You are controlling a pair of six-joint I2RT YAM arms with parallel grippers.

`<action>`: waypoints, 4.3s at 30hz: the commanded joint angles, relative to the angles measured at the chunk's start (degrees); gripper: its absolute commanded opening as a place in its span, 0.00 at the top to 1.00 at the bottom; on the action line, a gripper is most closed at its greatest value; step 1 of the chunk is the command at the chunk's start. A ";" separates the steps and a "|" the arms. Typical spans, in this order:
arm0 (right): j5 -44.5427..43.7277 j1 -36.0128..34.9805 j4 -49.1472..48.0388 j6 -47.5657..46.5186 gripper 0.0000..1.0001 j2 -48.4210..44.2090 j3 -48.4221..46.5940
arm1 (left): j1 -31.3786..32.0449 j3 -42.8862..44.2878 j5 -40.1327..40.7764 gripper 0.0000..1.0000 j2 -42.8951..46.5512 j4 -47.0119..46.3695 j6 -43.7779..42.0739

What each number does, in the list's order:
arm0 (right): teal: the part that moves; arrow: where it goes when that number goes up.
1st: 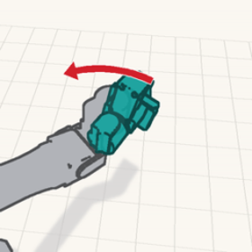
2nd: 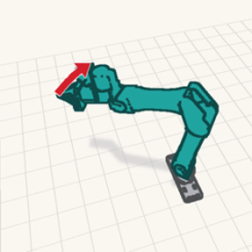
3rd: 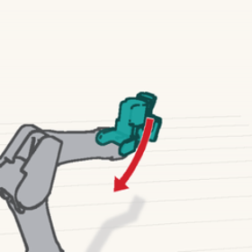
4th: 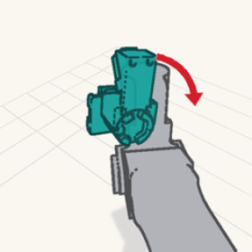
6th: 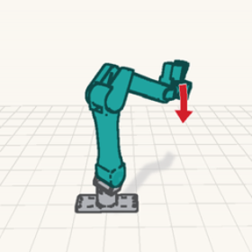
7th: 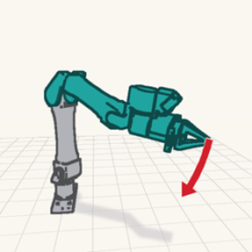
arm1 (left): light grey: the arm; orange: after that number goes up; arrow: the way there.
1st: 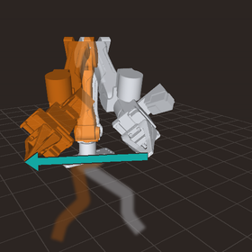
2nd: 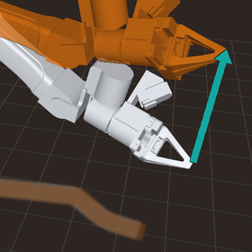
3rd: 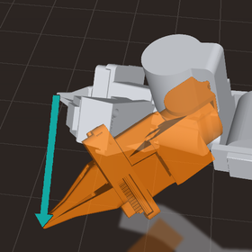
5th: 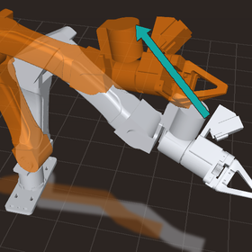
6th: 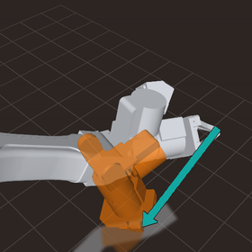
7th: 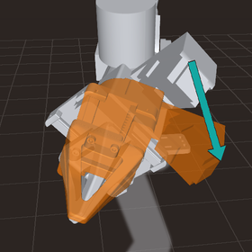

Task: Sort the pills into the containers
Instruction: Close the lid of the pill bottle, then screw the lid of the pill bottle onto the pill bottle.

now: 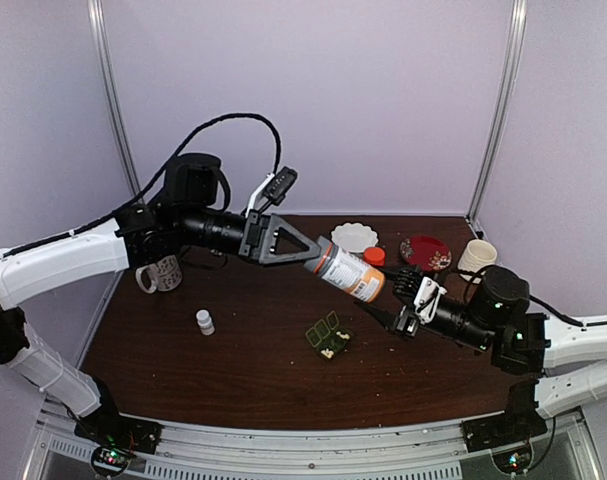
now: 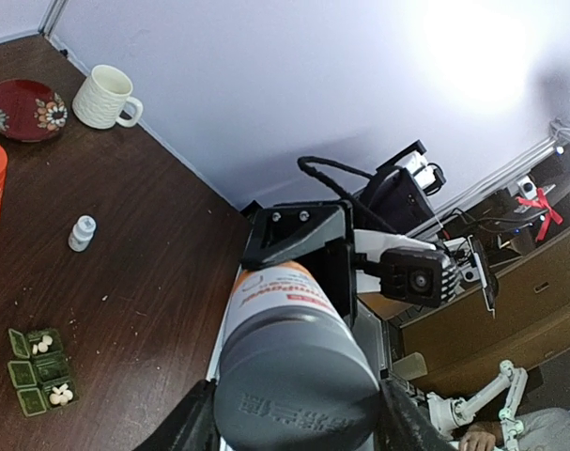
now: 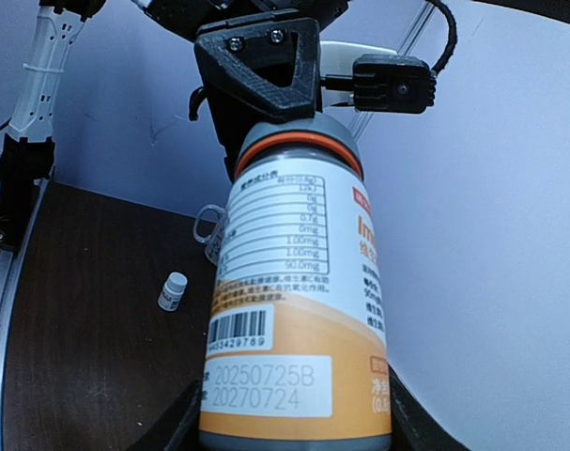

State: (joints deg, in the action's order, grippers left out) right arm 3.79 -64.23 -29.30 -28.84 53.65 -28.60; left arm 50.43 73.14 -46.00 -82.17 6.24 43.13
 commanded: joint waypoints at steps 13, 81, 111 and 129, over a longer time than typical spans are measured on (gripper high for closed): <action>7.92 1.16 3.19 21.41 1.00 2.59 -10.38 | 1.97 1.97 -0.70 0.66 -1.46 -1.15 -8.50; 37.84 3.48 22.44 21.63 1.00 0.82 -23.62 | 2.65 13.88 -6.38 0.73 -6.86 29.54 -95.44; 1.35 3.99 32.90 10.34 1.00 -2.83 -18.70 | -0.86 6.62 23.11 0.02 9.92 14.87 -39.42; -11.40 -0.77 24.21 0.98 1.00 6.55 -21.26 | -3.86 4.89 7.82 0.03 5.26 10.72 -1.71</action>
State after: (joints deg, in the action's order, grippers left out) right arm -5.93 -63.94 -2.02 -25.89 58.65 -46.94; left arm 46.35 78.02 -34.28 -75.68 18.52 35.64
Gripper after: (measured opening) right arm 0.546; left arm 0.974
